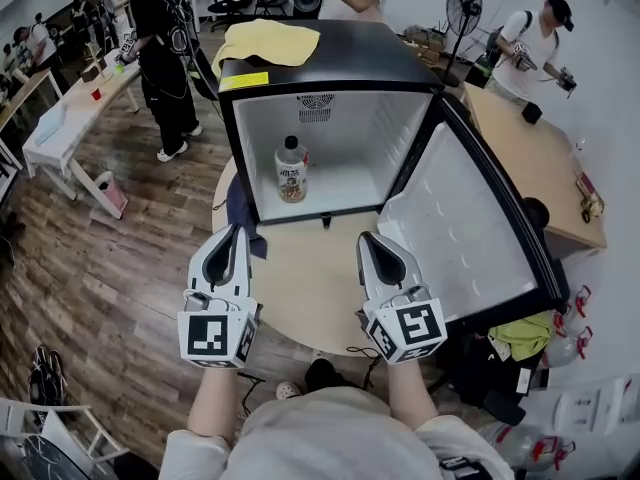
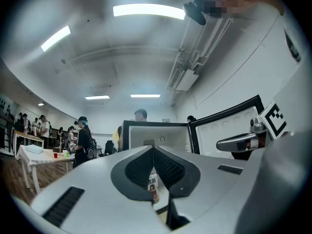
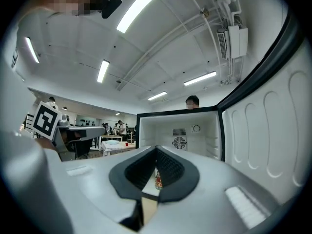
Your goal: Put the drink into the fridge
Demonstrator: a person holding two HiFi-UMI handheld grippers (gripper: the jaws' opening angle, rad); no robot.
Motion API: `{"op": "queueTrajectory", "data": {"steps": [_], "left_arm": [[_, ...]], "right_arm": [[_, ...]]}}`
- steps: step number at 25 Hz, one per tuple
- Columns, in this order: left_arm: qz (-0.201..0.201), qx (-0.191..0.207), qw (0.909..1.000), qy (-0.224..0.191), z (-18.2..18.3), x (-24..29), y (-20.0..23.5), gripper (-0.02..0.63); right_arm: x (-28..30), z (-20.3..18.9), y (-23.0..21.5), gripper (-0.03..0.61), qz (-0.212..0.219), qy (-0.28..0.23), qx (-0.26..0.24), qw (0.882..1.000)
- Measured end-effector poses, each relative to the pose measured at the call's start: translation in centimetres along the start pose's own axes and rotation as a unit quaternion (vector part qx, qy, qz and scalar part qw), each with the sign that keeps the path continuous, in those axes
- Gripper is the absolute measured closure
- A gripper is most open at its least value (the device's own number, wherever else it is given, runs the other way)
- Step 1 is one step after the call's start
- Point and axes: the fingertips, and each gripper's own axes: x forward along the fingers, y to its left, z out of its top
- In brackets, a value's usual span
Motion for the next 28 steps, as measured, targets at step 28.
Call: {"op": "queueTrajectory", "data": {"steps": [28], "left_arm": [[-0.003, -0.049, 0.9983, -0.030, 2.4, -11.7, 0.4, 0.604]], "right_arm": [[-9.4, 1.6, 6.9, 0.568, -0.039, -0.016, -0.018, 0.999]]}}
